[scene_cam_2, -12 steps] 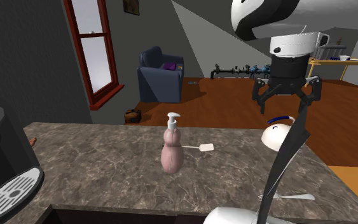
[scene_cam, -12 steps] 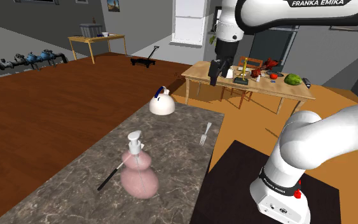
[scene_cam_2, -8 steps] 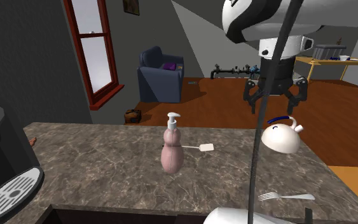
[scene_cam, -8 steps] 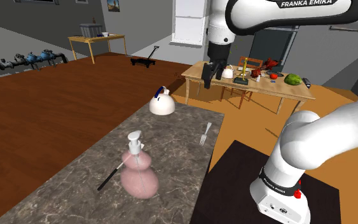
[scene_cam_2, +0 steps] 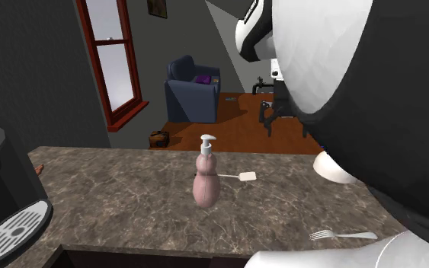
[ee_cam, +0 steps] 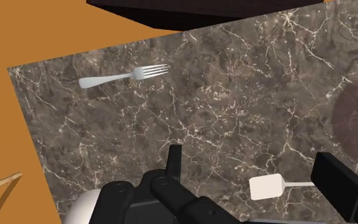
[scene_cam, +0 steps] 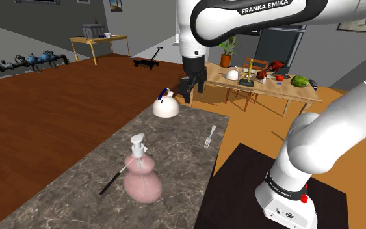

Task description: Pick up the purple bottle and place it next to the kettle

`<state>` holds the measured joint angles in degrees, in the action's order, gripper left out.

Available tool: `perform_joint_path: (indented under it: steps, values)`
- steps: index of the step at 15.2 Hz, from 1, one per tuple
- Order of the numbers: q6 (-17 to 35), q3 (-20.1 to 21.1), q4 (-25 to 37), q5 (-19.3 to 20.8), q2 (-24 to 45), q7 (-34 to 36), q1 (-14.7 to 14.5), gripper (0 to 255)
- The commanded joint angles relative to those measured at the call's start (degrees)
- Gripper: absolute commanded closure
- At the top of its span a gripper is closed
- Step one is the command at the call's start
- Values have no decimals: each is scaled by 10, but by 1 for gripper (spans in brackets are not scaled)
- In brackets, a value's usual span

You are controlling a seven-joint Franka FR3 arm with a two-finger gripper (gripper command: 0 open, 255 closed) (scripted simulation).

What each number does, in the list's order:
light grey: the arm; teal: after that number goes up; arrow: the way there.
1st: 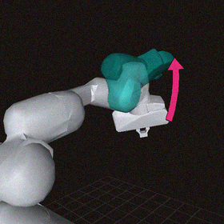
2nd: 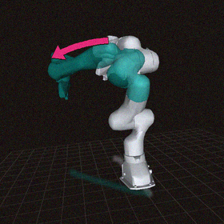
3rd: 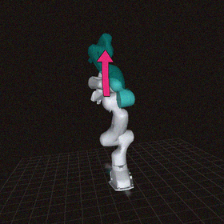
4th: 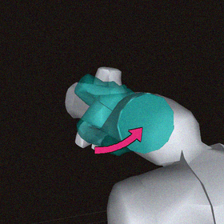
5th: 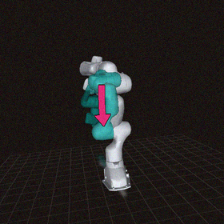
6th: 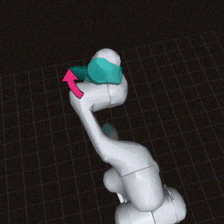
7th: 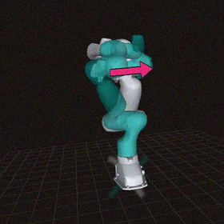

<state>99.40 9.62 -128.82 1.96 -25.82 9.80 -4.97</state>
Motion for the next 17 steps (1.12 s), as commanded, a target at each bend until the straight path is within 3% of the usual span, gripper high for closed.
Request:
perform_joint_path:
  steps: [1,9,17]
  values:
    - [-2,15,24,-6,40,15,-7,0]
    - [-16,69,147,-13,219,77,-35,0]
    - [-56,104,308,-1,410,134,-80,0]
